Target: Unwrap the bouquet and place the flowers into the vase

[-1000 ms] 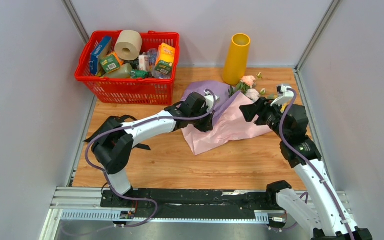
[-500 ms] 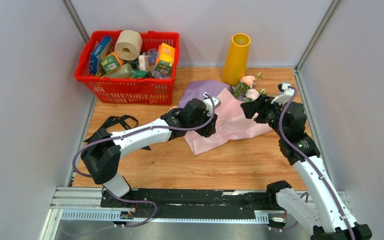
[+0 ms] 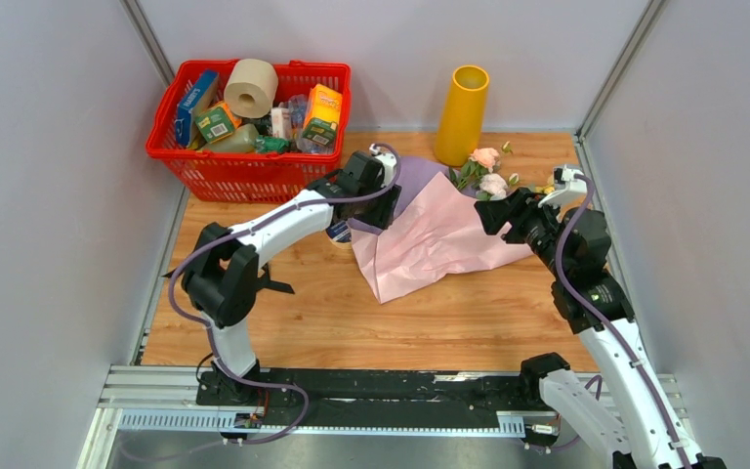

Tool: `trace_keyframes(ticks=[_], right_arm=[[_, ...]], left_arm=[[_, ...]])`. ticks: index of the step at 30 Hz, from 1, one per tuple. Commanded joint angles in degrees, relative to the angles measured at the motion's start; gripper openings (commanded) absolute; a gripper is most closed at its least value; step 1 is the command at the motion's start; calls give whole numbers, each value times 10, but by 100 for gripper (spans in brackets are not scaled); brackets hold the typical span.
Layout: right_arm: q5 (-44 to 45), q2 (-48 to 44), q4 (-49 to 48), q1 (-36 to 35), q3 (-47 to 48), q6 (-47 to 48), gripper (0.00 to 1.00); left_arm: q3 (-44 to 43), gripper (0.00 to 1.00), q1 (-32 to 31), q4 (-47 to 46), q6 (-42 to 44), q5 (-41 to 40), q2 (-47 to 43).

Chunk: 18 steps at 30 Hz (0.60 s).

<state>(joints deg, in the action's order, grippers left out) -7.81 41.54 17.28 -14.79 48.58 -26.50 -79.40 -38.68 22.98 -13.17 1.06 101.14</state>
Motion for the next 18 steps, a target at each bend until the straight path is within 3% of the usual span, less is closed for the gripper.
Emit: trace_keyframes(ticks=[1,15,18], right_arm=[[-6,-1,-10,2,-2,-6,65],[-12,-3,-8,3,-3,-6,66],[-13,-1,-8,3,-1,-7,66]], left_arm=[[-66,64,11,39,33,57,53],[-77,56,12,16,30,129,118],[-67,45,12,4,29,138,114]])
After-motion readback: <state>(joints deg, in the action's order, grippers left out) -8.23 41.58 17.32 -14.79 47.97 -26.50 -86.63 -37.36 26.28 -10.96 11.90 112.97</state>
